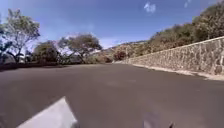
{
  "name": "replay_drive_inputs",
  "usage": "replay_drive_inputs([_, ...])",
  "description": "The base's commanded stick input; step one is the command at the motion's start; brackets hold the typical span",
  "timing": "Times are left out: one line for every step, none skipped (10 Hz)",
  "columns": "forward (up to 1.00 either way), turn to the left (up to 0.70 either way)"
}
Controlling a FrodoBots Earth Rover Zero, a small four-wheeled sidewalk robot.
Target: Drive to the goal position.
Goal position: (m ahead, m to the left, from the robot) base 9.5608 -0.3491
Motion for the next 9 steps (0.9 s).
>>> replay_drive_inputs([0.50, -0.04])
replay_drive_inputs([0.50, -0.27])
replay_drive_inputs([0.50, -0.48])
replay_drive_inputs([0.50, -0.39])
replay_drive_inputs([0.50, -0.29])
replay_drive_inputs([0.50, -0.20])
replay_drive_inputs([0.50, -0.10])
replay_drive_inputs([0.50, 0.00])
replay_drive_inputs([0.50, 0.00])
